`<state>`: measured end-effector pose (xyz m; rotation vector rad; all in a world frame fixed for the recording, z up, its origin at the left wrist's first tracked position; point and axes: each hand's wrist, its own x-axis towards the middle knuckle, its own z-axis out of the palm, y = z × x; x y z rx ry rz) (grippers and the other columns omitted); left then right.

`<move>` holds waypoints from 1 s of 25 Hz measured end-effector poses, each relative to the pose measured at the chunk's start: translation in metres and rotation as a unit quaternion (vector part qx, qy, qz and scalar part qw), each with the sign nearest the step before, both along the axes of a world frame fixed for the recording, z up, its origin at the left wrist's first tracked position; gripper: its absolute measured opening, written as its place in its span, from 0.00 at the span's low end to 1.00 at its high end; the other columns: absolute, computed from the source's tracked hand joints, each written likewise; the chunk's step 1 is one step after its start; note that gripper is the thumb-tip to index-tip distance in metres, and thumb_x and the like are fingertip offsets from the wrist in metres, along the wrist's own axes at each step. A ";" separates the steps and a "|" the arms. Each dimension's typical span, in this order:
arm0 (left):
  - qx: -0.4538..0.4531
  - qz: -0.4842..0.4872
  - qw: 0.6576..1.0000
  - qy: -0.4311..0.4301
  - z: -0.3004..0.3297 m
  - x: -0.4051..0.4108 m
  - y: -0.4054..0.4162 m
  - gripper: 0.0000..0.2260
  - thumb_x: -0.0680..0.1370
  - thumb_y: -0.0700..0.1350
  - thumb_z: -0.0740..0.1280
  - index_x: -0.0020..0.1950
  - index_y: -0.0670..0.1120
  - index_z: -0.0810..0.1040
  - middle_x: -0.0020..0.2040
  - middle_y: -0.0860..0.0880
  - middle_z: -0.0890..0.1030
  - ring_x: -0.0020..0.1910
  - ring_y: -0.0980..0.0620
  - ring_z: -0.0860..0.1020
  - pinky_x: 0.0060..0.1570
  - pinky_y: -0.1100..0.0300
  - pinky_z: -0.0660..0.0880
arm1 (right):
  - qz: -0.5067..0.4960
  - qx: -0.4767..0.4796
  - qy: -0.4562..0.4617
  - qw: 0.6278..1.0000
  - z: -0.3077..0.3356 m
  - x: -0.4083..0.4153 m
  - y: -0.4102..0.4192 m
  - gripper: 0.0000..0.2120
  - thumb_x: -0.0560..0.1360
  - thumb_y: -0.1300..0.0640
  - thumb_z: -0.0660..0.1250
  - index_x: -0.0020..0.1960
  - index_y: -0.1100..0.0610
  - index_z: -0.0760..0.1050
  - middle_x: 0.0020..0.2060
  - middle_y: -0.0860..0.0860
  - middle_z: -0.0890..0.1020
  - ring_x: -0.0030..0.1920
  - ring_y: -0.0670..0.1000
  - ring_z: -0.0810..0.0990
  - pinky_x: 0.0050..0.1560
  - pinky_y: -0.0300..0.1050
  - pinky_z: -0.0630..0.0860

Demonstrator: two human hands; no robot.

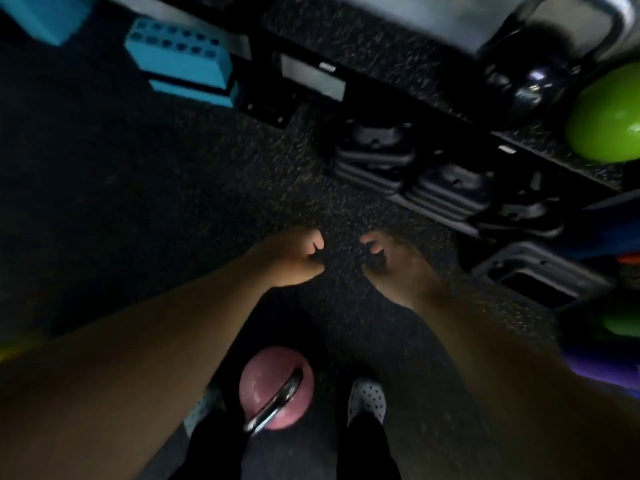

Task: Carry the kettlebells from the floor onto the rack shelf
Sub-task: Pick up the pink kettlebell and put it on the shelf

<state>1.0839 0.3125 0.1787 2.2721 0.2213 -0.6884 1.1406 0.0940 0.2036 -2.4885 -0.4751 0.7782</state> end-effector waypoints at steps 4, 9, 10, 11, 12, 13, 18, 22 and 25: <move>-0.027 0.123 0.988 0.090 -0.069 -0.119 0.022 0.20 0.71 0.48 0.71 0.63 0.49 0.75 0.55 0.50 0.77 0.54 0.49 0.78 0.55 0.51 0.77 | 0.108 -0.011 0.052 0.993 -0.069 -0.082 0.034 0.19 0.74 0.57 0.67 0.64 0.47 0.72 0.56 0.52 0.77 0.51 0.49 0.76 0.46 0.46 0.75; -0.036 0.192 0.965 0.177 -0.146 -0.236 0.005 0.22 0.70 0.47 0.73 0.63 0.45 0.77 0.59 0.44 0.79 0.57 0.45 0.78 0.56 0.54 0.76 | 0.263 -0.071 0.079 0.959 -0.148 -0.147 0.045 0.18 0.73 0.59 0.69 0.62 0.51 0.74 0.56 0.53 0.77 0.55 0.52 0.76 0.50 0.46 0.74; -0.034 0.195 0.960 0.196 -0.160 -0.257 -0.004 0.25 0.68 0.50 0.71 0.64 0.47 0.76 0.60 0.45 0.79 0.59 0.44 0.77 0.58 0.52 0.75 | 0.303 -0.088 0.077 0.946 -0.165 -0.160 0.047 0.18 0.72 0.58 0.69 0.61 0.51 0.74 0.56 0.53 0.77 0.56 0.54 0.76 0.53 0.49 0.75; -0.033 0.187 0.958 0.213 -0.174 -0.275 -0.013 0.29 0.66 0.53 0.69 0.65 0.48 0.75 0.62 0.45 0.77 0.61 0.44 0.76 0.59 0.50 0.75 | 0.345 -0.105 0.075 0.930 -0.182 -0.173 0.049 0.19 0.71 0.58 0.70 0.61 0.51 0.74 0.56 0.53 0.76 0.57 0.56 0.74 0.55 0.52 0.75; -0.031 0.168 0.959 0.227 -0.188 -0.290 -0.023 0.31 0.65 0.55 0.67 0.67 0.48 0.74 0.63 0.45 0.76 0.61 0.43 0.75 0.59 0.49 0.74 | 0.390 -0.126 0.073 0.909 -0.199 -0.185 0.049 0.22 0.69 0.57 0.70 0.62 0.51 0.73 0.57 0.53 0.75 0.58 0.57 0.73 0.57 0.54 0.74; -0.022 0.142 0.961 0.237 -0.199 -0.303 -0.033 0.31 0.65 0.55 0.68 0.67 0.48 0.73 0.62 0.45 0.75 0.61 0.43 0.74 0.57 0.49 0.75 | 0.436 -0.151 0.073 0.884 -0.214 -0.196 0.049 0.24 0.68 0.56 0.70 0.64 0.51 0.72 0.59 0.53 0.74 0.59 0.58 0.71 0.58 0.54 0.72; -0.014 0.126 0.963 0.238 -0.244 -0.327 -0.055 0.14 0.71 0.51 0.72 0.54 0.48 0.79 0.49 0.47 0.81 0.45 0.48 0.79 0.42 0.55 0.77 | 0.476 -0.163 0.094 0.859 -0.262 -0.224 0.052 0.07 0.69 0.57 0.72 0.45 0.54 0.75 0.47 0.55 0.78 0.51 0.58 0.78 0.46 0.47 0.74; -0.020 0.162 0.967 0.198 -0.232 -0.317 -0.049 0.04 0.70 0.48 0.71 0.42 0.50 0.79 0.35 0.52 0.78 0.37 0.50 0.78 0.31 0.60 0.70 | 0.447 -0.167 0.131 0.869 -0.252 -0.209 0.059 0.10 0.69 0.58 0.74 0.37 0.53 0.73 0.34 0.48 0.75 0.39 0.53 0.79 0.35 0.42 0.70; 0.026 0.117 0.981 0.151 -0.202 -0.279 -0.028 0.09 0.68 0.50 0.70 0.43 0.47 0.82 0.31 0.51 0.76 0.34 0.49 0.77 0.31 0.60 0.69 | 0.382 -0.142 0.142 0.902 -0.218 -0.186 0.064 0.07 0.68 0.55 0.75 0.38 0.52 0.76 0.33 0.49 0.78 0.36 0.51 0.79 0.33 0.40 0.72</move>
